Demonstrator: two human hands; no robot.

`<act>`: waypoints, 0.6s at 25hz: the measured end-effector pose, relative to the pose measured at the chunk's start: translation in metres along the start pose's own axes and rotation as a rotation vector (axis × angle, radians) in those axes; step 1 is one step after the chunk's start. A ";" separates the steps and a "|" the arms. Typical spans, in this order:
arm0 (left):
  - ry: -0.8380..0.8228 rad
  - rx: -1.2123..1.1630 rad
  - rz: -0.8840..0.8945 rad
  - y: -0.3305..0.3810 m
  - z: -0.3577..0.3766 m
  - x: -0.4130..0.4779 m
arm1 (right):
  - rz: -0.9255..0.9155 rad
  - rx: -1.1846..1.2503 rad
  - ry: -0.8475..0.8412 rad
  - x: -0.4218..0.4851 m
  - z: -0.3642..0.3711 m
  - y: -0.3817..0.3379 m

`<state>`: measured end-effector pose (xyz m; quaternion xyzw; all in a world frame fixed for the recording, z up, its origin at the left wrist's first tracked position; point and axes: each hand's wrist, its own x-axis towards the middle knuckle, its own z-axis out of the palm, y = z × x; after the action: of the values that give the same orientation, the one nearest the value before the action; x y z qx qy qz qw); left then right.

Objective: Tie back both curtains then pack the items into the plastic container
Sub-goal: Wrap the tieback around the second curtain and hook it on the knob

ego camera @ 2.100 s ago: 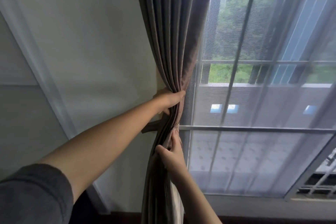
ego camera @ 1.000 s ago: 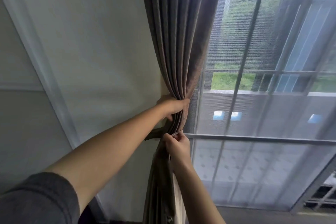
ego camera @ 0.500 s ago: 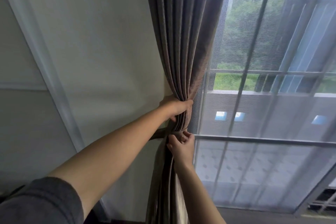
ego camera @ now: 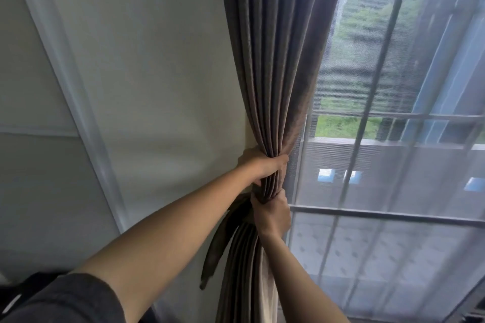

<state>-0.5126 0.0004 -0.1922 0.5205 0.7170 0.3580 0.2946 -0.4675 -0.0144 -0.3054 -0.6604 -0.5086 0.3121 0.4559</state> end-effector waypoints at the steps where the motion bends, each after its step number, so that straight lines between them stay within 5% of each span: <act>1: -0.075 -0.037 0.033 -0.002 -0.005 0.002 | -0.010 -0.033 0.008 0.003 -0.001 0.001; 5: -0.499 -0.364 0.093 -0.058 -0.046 0.004 | -0.039 -0.153 -0.035 0.011 -0.006 0.008; 7: -0.344 -0.370 0.021 -0.103 -0.046 0.001 | -0.070 -0.168 -0.061 0.010 -0.006 0.010; 10: -0.235 0.100 0.053 -0.148 -0.012 -0.003 | -0.111 -0.142 -0.074 0.006 -0.008 0.011; 15: -0.034 0.079 0.217 -0.147 0.018 -0.004 | -0.203 -0.097 -0.146 -0.008 -0.019 0.022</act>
<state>-0.5762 -0.0291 -0.3226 0.6125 0.6648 0.3504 0.2452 -0.4448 -0.0288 -0.3192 -0.6024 -0.6192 0.2863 0.4144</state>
